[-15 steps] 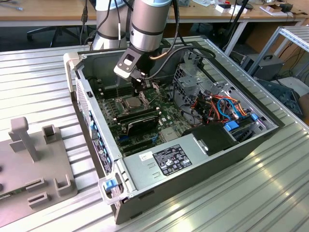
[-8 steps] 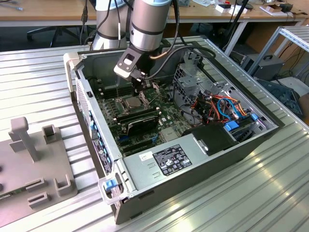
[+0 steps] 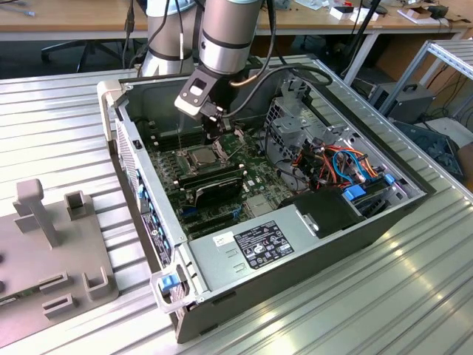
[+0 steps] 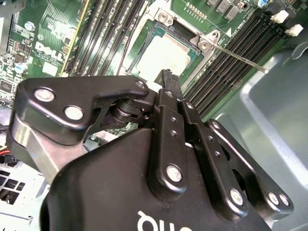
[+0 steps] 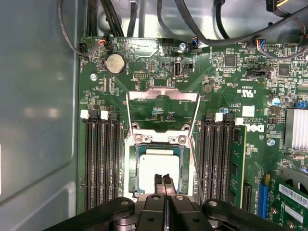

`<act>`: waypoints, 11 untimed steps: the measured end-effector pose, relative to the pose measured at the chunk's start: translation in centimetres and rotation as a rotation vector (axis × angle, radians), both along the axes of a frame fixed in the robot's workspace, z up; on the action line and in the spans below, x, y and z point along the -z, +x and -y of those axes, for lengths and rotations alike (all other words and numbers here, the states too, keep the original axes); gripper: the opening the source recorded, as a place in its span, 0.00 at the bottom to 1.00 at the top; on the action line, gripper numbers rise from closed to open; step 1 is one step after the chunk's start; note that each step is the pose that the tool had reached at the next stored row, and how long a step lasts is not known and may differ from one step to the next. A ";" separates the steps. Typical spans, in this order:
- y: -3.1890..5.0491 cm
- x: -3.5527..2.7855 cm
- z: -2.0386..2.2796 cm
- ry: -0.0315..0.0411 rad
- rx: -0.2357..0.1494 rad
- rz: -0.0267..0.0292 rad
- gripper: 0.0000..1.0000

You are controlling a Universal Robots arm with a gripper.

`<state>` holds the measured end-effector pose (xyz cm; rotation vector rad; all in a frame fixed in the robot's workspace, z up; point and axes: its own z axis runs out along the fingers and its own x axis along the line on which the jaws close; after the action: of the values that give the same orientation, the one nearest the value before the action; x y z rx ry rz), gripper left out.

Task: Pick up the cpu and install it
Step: 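Close the cpu cover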

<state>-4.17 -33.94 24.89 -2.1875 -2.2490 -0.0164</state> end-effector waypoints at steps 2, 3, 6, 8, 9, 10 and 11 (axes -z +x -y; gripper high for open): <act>0.00 -0.05 0.00 0.0003 0.000 0.0002 0.11; 0.00 -0.06 0.00 0.0003 0.000 0.0002 0.11; 0.00 -0.14 0.00 0.0001 0.000 0.0001 0.11; 0.01 -0.15 0.00 0.0000 0.000 0.0000 0.11; 0.02 -0.15 0.00 0.0000 0.000 0.0000 0.11; 0.03 -0.15 0.00 0.0000 0.000 0.0000 0.11; 0.05 -0.15 0.00 0.0000 0.000 0.0000 0.11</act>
<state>-4.12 -33.94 25.04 -2.1875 -2.2490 -0.0164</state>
